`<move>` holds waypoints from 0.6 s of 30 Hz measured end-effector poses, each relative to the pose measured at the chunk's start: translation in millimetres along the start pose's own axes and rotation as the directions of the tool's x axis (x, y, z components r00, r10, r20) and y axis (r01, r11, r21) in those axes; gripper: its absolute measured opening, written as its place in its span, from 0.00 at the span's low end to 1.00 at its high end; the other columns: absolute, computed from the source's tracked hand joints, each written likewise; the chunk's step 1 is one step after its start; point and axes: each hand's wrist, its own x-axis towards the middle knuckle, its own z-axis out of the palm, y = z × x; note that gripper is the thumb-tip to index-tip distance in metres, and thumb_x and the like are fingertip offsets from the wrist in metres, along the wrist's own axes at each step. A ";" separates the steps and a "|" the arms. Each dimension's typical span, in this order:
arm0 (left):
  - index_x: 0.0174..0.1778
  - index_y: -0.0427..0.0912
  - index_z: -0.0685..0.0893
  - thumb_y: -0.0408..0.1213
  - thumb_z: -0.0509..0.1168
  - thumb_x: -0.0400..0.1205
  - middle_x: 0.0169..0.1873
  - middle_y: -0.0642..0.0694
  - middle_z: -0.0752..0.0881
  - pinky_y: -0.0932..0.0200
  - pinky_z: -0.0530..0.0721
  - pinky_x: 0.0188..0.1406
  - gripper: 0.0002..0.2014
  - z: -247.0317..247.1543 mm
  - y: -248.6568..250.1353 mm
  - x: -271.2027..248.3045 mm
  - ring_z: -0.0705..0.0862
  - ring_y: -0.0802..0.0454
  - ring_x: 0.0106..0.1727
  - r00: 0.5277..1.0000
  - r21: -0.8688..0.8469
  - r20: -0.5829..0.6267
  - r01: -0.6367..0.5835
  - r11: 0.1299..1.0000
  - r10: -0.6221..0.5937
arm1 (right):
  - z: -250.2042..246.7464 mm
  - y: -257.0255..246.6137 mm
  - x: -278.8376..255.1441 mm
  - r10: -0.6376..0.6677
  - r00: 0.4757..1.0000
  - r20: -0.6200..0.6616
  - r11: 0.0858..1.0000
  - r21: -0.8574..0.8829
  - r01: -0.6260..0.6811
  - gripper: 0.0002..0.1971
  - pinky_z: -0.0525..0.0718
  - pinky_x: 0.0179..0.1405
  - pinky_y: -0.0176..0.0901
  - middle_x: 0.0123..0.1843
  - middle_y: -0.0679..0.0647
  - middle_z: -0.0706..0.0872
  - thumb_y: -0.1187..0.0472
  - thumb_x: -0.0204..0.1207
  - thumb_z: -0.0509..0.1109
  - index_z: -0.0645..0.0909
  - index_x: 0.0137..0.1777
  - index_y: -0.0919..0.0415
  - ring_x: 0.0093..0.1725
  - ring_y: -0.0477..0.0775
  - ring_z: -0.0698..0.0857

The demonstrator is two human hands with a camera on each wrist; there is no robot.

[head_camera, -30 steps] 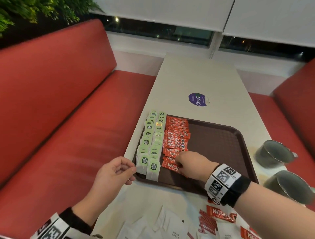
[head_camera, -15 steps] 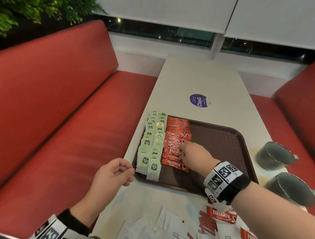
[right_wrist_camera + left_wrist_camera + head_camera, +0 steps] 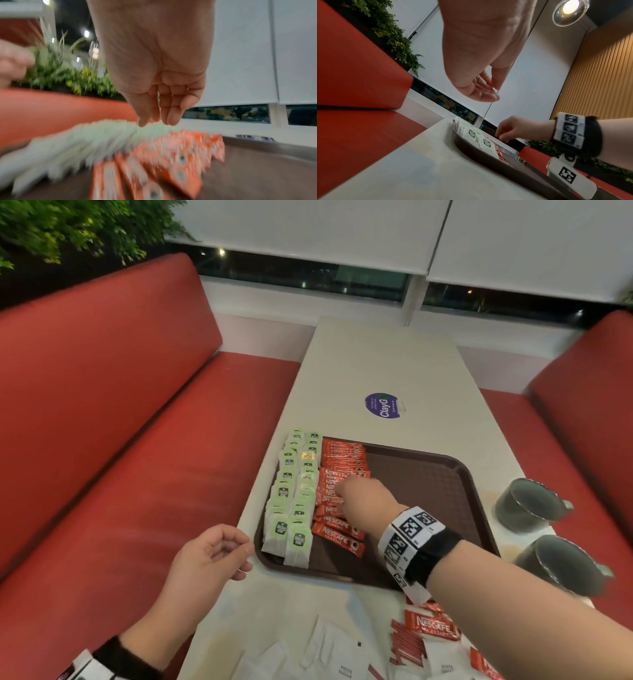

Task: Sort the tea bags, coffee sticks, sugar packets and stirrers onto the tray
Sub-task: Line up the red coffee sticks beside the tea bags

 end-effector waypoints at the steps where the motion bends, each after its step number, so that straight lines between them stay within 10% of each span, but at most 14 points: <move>1: 0.38 0.35 0.84 0.23 0.69 0.76 0.27 0.43 0.86 0.62 0.84 0.30 0.04 -1.5 0.3 -0.2 0.85 0.51 0.29 1.000 -0.003 -0.006 -0.007 1.000 0.007 | -10.0 3.8 -10.3 0.019 0.998 -0.057 0.997 0.077 -0.015 0.09 0.83 0.51 0.50 0.54 0.56 0.85 0.59 0.81 0.63 0.81 0.57 0.59 0.52 0.58 0.84; 4: 0.38 0.38 0.85 0.25 0.70 0.76 0.27 0.43 0.87 0.55 0.85 0.36 0.05 -5.2 1.1 -0.5 0.86 0.44 0.33 0.999 0.009 -0.004 -0.045 0.999 0.045 | -41.2 27.2 -63.1 0.103 0.959 -0.264 0.954 0.300 -0.020 0.10 0.82 0.52 0.49 0.51 0.52 0.85 0.55 0.79 0.66 0.83 0.55 0.59 0.51 0.55 0.83; 9: 0.38 0.39 0.83 0.24 0.67 0.78 0.30 0.38 0.87 0.73 0.82 0.24 0.07 4.3 1.4 -4.6 0.84 0.48 0.29 0.994 0.024 0.050 -0.094 0.995 0.092 | -50.0 89.4 -198.8 0.407 0.804 -0.433 0.830 0.543 -0.128 0.05 0.73 0.40 0.25 0.40 0.43 0.86 0.57 0.76 0.72 0.86 0.51 0.51 0.40 0.41 0.81; 14: 0.37 0.41 0.84 0.23 0.68 0.77 0.33 0.35 0.87 0.71 0.84 0.26 0.09 42.8 4.7 -18.5 0.85 0.56 0.27 0.968 0.123 0.234 -0.123 0.985 0.091 | 21.9 125.9 -309.0 0.726 0.631 -0.272 0.622 0.651 -0.436 0.04 0.72 0.36 0.27 0.38 0.40 0.86 0.60 0.75 0.72 0.86 0.46 0.49 0.40 0.42 0.83; 18: 0.35 0.48 0.88 0.30 0.72 0.75 0.32 0.55 0.89 0.66 0.82 0.35 0.08 97.0 21.3 -48.4 0.86 0.55 0.38 0.875 0.303 0.469 -0.287 0.909 0.120 | 86.4 127.9 -352.8 0.797 0.597 -0.089 0.517 0.611 -0.599 0.09 0.73 0.41 0.38 0.42 0.43 0.84 0.59 0.75 0.72 0.86 0.54 0.55 0.40 0.44 0.81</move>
